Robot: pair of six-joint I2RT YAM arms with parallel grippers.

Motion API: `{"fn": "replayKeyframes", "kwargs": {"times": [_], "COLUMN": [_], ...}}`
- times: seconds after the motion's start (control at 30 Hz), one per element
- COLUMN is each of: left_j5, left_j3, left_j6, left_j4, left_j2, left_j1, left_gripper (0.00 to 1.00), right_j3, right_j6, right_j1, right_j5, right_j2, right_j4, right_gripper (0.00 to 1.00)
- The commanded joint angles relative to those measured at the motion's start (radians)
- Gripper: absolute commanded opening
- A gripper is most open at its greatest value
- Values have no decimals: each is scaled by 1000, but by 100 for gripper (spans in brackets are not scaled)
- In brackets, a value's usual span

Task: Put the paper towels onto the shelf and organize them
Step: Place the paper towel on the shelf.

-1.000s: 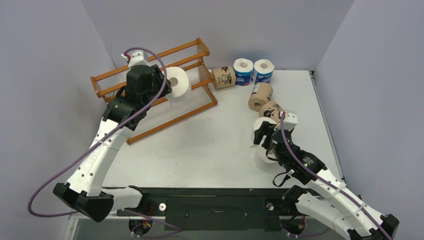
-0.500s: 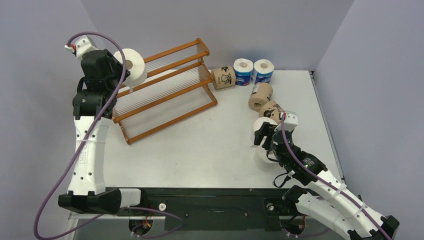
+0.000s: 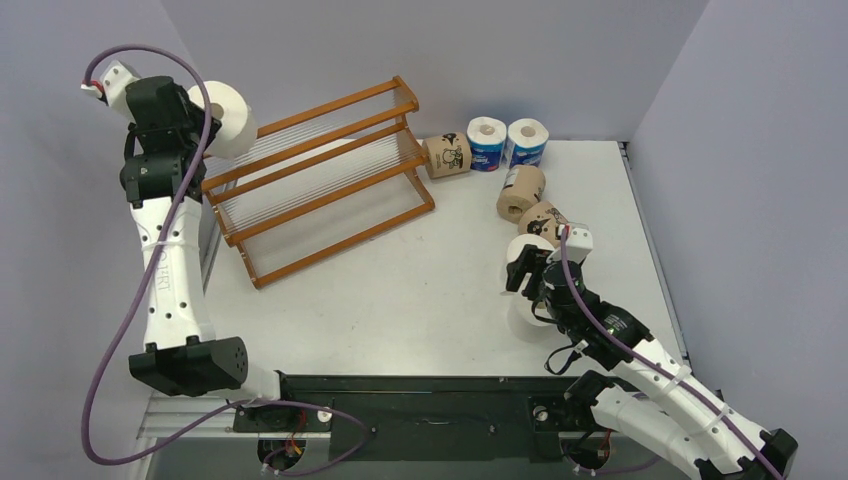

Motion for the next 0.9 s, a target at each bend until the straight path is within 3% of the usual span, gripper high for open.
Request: {"fn": "replayKeyframes", "kwargs": {"times": [0.0,0.87], "left_j5": [16,36], "left_j3": [67,254], "left_j6": [-66,-192], "left_j4": [14,-205], "left_j2": [4,122], "left_j1": [13,77], "left_gripper": [24,21], "right_j3": [-5,-30], "right_j6": [6,16], "right_j1": [-6,-13], "right_j5": [-10,-17], "right_j2": [8,-19], "right_j4": [51,73], "right_gripper": [65,65]}}
